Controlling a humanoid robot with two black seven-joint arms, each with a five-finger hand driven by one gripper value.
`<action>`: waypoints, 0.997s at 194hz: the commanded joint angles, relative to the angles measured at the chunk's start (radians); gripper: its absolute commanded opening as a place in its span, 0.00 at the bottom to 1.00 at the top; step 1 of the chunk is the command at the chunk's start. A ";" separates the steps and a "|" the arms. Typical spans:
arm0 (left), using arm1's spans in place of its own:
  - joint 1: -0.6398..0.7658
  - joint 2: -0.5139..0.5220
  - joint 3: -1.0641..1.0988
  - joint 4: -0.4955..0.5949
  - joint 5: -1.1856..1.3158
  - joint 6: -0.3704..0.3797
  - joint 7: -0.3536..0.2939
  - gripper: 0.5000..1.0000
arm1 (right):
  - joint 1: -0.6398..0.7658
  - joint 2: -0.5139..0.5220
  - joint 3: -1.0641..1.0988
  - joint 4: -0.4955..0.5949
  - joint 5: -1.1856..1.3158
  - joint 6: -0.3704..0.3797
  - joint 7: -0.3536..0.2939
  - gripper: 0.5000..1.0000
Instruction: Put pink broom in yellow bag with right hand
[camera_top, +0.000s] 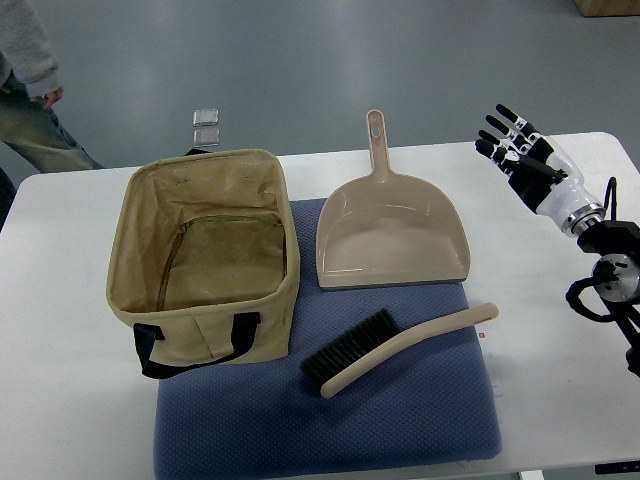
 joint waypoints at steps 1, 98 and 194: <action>0.000 0.000 0.001 0.001 -0.001 0.000 0.000 1.00 | -0.001 -0.001 0.000 0.000 0.001 0.000 0.000 0.86; 0.000 0.000 0.000 0.005 -0.001 0.003 0.000 1.00 | 0.000 0.000 -0.002 -0.001 0.002 0.003 0.000 0.86; 0.000 0.000 0.000 0.005 -0.001 0.003 0.000 1.00 | 0.002 -0.010 0.000 -0.001 0.002 0.002 0.005 0.86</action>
